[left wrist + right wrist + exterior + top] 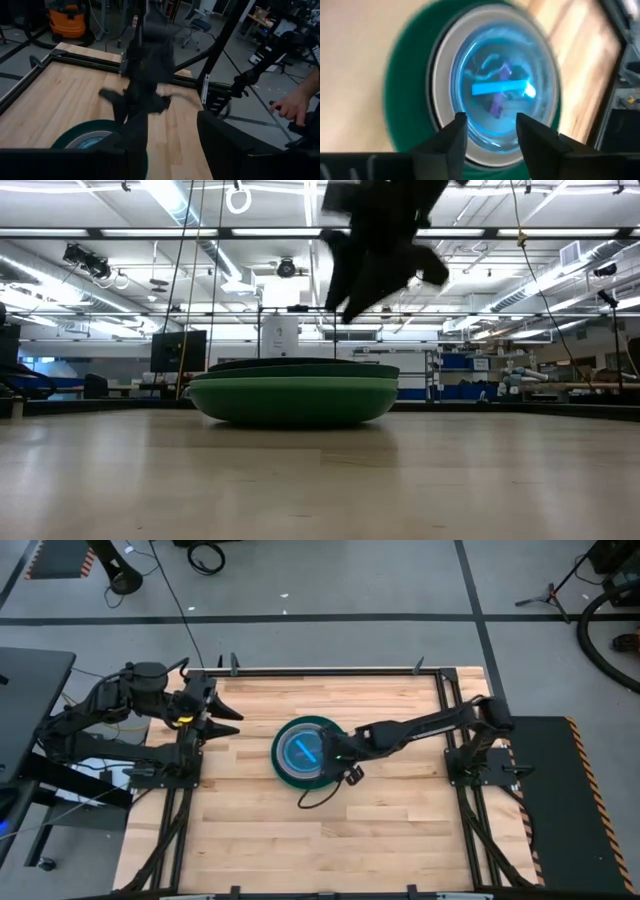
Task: Stack plastic plates
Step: Return to Home Position
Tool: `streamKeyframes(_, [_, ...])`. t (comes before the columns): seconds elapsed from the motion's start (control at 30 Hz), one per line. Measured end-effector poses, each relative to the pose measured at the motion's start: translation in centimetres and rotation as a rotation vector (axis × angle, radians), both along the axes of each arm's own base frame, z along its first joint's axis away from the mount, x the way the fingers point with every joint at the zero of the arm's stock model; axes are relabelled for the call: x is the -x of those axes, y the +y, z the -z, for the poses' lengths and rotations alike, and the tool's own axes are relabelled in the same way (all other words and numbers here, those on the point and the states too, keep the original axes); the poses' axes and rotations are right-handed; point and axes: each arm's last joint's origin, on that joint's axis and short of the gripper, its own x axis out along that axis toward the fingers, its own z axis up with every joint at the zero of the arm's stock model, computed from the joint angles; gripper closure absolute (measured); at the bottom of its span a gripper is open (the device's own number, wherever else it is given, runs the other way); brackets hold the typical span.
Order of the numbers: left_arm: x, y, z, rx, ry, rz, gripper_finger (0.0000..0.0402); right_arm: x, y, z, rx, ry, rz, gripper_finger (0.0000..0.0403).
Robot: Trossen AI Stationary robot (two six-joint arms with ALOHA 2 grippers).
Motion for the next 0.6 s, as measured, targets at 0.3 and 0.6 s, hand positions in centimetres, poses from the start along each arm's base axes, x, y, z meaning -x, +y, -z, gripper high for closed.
streamKeyframes(0.3, [0.0, 0.0, -0.1, 0.044, -0.008, -0.012, 0.0223, 6.1, -0.4, -9.4, -0.326, -0.32, 0.298, 0.0213])
streamKeyframes(0.6, [0.0, 0.0, -0.1, 0.044, -0.009, -0.012, 0.0223, 12.7, 1.1, -13.5, -0.507, -0.522, 0.386, 0.0239])
